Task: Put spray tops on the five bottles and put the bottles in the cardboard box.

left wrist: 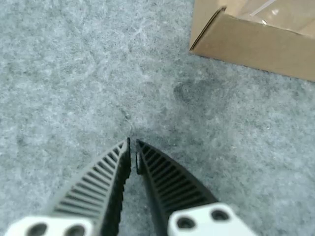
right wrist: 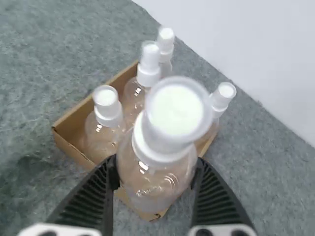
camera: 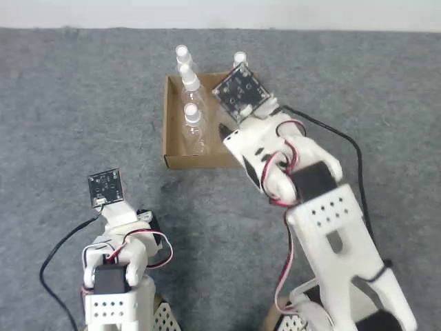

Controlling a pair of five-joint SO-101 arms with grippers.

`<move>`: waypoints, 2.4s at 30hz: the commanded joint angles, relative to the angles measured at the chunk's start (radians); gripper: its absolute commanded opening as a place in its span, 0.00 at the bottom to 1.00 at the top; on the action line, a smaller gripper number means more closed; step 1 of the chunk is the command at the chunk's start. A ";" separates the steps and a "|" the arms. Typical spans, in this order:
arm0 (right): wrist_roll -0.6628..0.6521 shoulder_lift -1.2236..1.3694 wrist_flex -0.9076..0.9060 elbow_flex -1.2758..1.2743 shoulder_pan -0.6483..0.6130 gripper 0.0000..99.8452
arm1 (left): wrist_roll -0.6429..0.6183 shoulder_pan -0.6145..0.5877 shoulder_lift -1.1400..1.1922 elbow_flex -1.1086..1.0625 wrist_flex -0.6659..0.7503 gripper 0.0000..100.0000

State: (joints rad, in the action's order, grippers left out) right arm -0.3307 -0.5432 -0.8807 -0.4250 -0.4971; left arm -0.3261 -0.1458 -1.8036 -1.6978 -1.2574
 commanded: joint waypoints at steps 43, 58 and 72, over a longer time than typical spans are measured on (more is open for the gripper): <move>0.204 0.412 0.372 0.069 0.085 0.04 | 0.006 -0.002 -0.017 0.013 -0.005 0.01; 0.256 0.493 0.381 0.068 0.093 0.04 | 0.006 -0.002 -0.017 0.013 -0.005 0.01; 0.259 0.493 0.484 -0.038 0.085 0.04 | 0.006 -0.002 -0.017 0.013 -0.005 0.01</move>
State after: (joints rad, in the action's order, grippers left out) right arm -0.0760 -0.0261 -0.4219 -0.4803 -0.4173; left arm -0.3261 -0.1458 -1.8036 -1.6978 -1.2574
